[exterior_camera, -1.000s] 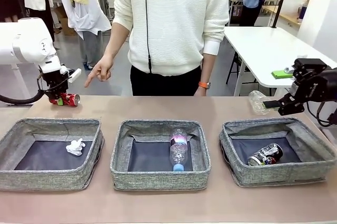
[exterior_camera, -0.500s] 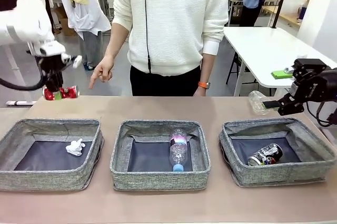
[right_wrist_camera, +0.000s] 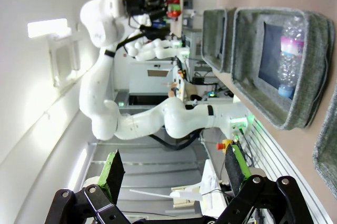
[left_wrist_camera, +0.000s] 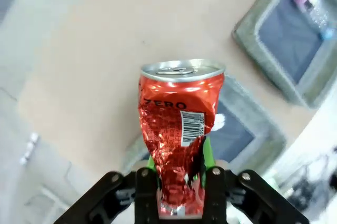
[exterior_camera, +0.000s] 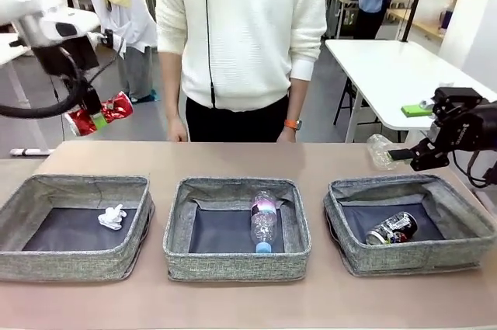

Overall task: Sort the waste into the appropriate baskets.
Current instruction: Pick up the waste item pointed out by the person.

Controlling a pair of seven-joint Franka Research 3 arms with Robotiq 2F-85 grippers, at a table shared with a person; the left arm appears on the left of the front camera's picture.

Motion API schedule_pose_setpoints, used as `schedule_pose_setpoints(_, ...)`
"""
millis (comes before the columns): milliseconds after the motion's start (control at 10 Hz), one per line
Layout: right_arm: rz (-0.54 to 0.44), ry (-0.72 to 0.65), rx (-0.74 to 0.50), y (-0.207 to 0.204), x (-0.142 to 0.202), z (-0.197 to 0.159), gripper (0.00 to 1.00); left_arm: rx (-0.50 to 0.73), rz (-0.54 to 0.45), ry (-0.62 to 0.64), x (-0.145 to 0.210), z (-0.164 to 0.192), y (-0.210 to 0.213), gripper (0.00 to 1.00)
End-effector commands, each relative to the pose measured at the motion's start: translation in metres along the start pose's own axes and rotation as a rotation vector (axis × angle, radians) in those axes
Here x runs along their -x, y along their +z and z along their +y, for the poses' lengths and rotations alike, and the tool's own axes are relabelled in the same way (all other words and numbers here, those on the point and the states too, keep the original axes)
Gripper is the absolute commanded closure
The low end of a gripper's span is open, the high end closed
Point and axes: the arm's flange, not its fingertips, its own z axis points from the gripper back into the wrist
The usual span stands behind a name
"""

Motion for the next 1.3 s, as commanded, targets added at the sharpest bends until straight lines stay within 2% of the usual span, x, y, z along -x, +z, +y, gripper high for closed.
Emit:
schedule_pose_setpoints(0, 0.006, 0.017, -0.013, 0.001, 0.0, 0.002, 0.0, -0.117, 0.045, 0.179, 0.016, -0.038, -0.016, 1.0)
schedule_pose_setpoints(100, 0.006, 0.017, -0.013, 0.001, 0.0, 0.002, 0.0, -0.13, 0.127, 0.051, 0.02, -0.042, -0.034, 1.0)
schedule_pose_setpoints(200, 0.006, 0.017, -0.013, 0.001, 0.0, 0.002, 0.0, -0.046, -0.006, 0.091, 0.011, -0.024, -0.001, 1.0)
schedule_pose_setpoints(600, 0.006, 0.017, -0.013, 0.001, 0.0, 0.002, 0.0, -0.046, -0.006, 0.091, 0.011, -0.024, -0.001, 1.0)
schedule_pose_setpoints(700, 0.006, 0.017, -0.013, 0.001, 0.0, 0.002, 0.0, -0.072, 0.005, 0.11, 0.012, -0.026, -0.003, 0.67)
schedule_pose_setpoints(900, 0.006, 0.017, -0.013, 0.001, 0.0, 0.002, 0.0, -0.113, -0.042, 0.233, -0.015, -0.074, 0.06, 0.67)
schedule_pose_setpoints(1100, 0.006, 0.017, -0.013, 0.001, 0.0, 0.002, 0.0, -0.113, -0.071, 0.131, -0.037, -0.159, 0.112, 0.67)
schedule_pose_setpoints(1200, 0.006, 0.017, -0.013, 0.001, 0.0, 0.002, 0.0, -0.112, -0.063, 0.162, -0.042, -0.202, 0.132, 0.67)
